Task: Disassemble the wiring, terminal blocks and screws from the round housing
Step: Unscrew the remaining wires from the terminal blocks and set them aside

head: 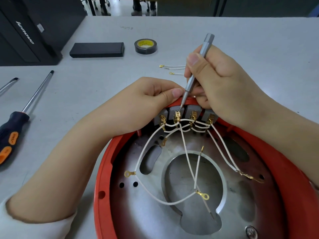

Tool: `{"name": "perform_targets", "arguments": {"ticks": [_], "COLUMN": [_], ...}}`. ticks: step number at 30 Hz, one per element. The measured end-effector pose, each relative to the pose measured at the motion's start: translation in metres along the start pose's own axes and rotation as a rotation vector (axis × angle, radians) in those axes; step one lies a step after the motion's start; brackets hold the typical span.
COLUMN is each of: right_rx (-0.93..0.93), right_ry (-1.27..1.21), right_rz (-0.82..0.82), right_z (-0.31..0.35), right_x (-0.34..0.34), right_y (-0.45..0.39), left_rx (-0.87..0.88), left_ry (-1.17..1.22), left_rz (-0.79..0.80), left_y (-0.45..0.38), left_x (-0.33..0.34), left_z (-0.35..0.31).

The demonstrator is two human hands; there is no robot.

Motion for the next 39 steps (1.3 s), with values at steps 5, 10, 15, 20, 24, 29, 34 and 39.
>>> {"name": "perform_targets", "arguments": {"ticks": [5, 10, 15, 20, 24, 29, 34, 39], "right_rx": [-0.026, -0.044, 0.0, 0.032, 0.027, 0.01, -0.01, -0.003], "right_ry": [0.01, 0.027, 0.004, -0.001, 0.024, 0.001, 0.012, 0.027], "right_rz": [-0.025, -0.017, 0.017, 0.046, 0.073, 0.021, -0.034, -0.064], "right_z": [0.003, 0.004, 0.0, -0.002, 0.0, 0.001, 0.002, 0.001], "right_x": [-0.003, -0.001, 0.0, 0.002, 0.005, 0.001, -0.003, -0.01], "right_y": [0.001, 0.003, -0.001, -0.004, -0.005, -0.001, 0.005, 0.011], "left_rx": [-0.009, -0.007, -0.007, 0.002, -0.002, -0.013, -0.029, -0.116], "left_ry": [0.023, 0.025, 0.009, -0.024, -0.04, 0.012, 0.06, 0.136], "left_rz": [0.011, 0.017, 0.008, -0.007, -0.004, 0.003, -0.045, -0.017], "left_y": [0.001, 0.0, -0.001, 0.0, 0.0, 0.0, 0.001, 0.008], "left_x": [0.001, 0.001, 0.001, 0.0, 0.0, 0.0, -0.005, -0.008], "left_z": [0.001, 0.001, 0.001, -0.001, -0.002, 0.0, 0.004, 0.009]}}
Point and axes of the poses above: each hand's wrist, its own y-axis away from the middle knuckle, its own x-axis out of the palm, z = x × y, the point moved 8 cm from there along -y, towards the middle knuckle, and after that the axes turned 3 degrees about -z, right-handed, at the moved point
